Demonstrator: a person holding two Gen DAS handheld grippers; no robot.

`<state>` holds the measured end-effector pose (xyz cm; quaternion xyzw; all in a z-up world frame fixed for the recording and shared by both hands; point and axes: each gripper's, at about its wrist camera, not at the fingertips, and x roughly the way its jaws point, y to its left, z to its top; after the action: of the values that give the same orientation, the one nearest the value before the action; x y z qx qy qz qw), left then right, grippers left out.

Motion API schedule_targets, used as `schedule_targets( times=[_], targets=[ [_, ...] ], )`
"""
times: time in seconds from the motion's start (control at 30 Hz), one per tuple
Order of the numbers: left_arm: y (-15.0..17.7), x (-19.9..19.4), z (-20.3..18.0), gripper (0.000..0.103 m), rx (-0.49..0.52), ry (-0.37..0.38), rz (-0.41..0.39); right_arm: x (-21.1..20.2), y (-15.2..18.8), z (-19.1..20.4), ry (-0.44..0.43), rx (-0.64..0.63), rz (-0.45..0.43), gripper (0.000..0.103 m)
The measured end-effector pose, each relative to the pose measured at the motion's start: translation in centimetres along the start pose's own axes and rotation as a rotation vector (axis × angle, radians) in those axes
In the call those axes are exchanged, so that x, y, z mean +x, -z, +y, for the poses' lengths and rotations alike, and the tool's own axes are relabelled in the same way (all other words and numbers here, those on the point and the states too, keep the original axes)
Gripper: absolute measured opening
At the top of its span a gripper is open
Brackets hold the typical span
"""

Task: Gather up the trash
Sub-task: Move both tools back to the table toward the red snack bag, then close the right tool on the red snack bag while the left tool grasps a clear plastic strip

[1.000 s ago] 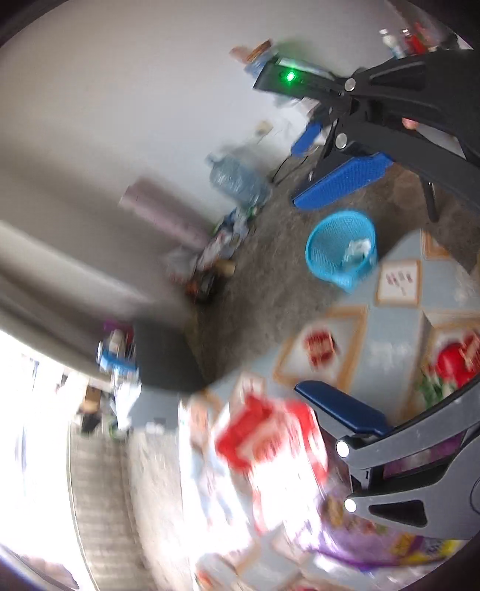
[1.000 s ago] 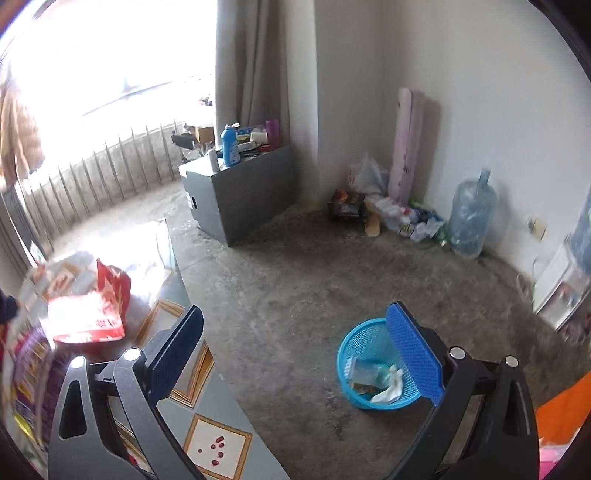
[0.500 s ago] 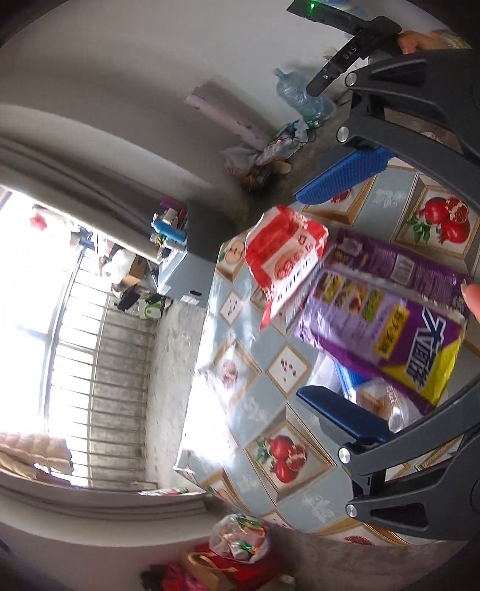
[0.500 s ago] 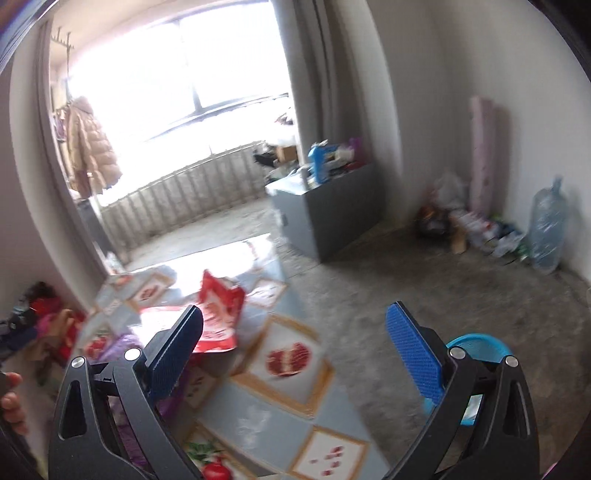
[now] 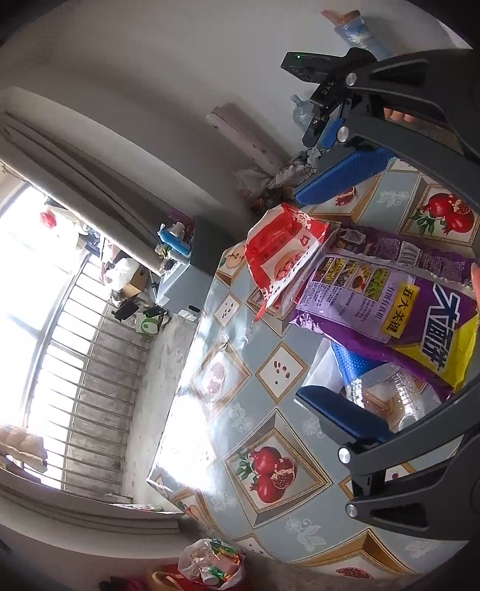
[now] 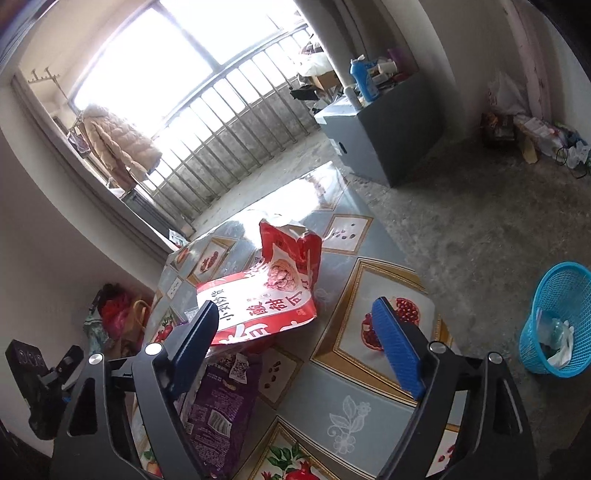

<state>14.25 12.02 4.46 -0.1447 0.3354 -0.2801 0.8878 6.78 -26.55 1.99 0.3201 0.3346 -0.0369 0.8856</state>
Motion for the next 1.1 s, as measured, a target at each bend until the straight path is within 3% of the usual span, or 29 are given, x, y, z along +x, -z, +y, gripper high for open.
schedule_targets(
  times=[0.17,0.5,0.57,0.63,0.8,1.1],
  targets=[
    [-1.0,3.4,-0.8,0.094,0.082,0.012,0.065,4.1,-1.5,-0.8,-0.013,0.041,0.07,0.069],
    [-3.0,9.7,-2.8,0.094,0.249,-0.012,0.182,10.3,-3.2,-2.2,0.01,0.065,0.154,0.058],
    [-2.8,10.9,-3.1,0.089,0.297,-0.03,0.218,11.2,-3.2,-2.4,0.012,0.065,0.165,0.055],
    [-2.5,12.1,-3.1,0.076,0.33,-0.041,0.266,11.8,-3.2,-2.6,0.02,0.065,0.176,0.055],
    [-2.3,14.1,-2.2,0.058,0.308,-0.062,0.352,13.1,-3.4,-2.5,0.038,0.041,0.198,0.048],
    [-2.5,15.1,-1.2,0.033,0.252,-0.049,0.394,15.1,-3.2,-2.9,0.017,0.053,0.242,0.012]
  ],
)
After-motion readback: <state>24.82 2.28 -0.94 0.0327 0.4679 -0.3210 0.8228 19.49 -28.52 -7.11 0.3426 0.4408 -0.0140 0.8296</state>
